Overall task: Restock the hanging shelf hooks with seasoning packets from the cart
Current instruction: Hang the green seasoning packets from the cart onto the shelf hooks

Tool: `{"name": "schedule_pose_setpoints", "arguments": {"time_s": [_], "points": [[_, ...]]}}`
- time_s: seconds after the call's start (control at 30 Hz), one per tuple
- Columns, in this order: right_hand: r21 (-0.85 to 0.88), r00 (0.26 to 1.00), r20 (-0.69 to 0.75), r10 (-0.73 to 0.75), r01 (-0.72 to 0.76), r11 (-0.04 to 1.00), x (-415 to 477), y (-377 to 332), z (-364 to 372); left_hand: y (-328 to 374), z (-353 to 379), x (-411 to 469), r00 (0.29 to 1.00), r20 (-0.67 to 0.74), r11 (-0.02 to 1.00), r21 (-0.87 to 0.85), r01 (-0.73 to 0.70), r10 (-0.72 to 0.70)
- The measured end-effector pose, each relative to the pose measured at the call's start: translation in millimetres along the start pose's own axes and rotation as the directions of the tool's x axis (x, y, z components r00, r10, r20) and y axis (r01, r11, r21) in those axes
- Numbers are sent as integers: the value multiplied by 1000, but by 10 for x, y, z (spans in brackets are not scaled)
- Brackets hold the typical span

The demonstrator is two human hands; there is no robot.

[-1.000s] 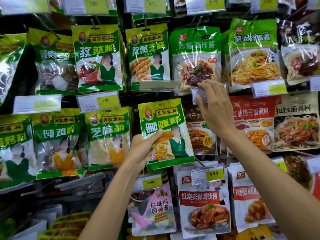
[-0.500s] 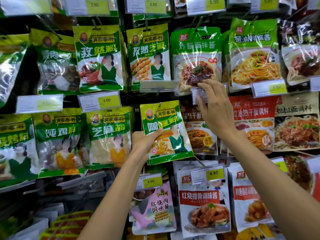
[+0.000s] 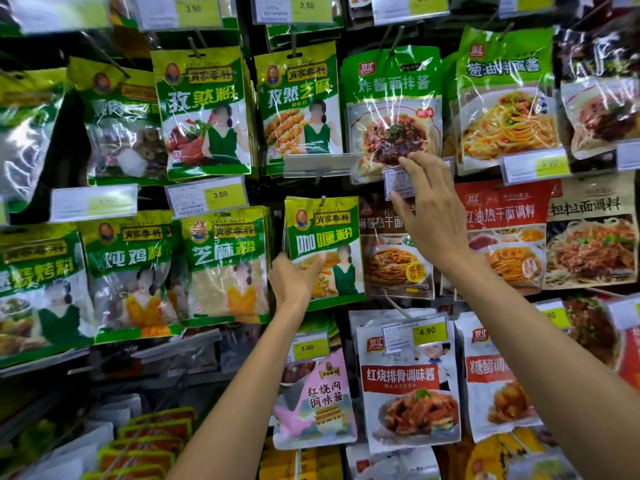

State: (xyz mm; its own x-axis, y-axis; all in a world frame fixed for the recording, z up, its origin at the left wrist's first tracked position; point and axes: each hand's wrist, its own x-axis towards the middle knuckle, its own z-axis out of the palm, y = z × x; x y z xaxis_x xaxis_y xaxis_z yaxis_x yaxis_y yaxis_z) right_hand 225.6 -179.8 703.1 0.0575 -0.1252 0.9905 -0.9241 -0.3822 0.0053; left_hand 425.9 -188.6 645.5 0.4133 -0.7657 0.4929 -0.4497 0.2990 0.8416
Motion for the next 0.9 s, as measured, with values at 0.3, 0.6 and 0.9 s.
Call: {"name": "schedule_pose_setpoints", "arguments": {"time_s": [0.3, 0.6, 0.9], "points": [[89, 998, -8, 55, -54, 995, -545, -63, -398, -101, -101, -691, 872, -100, 852, 289, -436, 480], [62, 803, 329, 498, -544, 837, -2681, 337, -1549, -343, 756, -2253, 740, 344, 807, -110, -580, 578], [-298, 271, 236, 933, -894, 335, -4660, 625, -2835, -1020, 2008, -4085, 396, 838, 894, -216, -392, 376]]}}
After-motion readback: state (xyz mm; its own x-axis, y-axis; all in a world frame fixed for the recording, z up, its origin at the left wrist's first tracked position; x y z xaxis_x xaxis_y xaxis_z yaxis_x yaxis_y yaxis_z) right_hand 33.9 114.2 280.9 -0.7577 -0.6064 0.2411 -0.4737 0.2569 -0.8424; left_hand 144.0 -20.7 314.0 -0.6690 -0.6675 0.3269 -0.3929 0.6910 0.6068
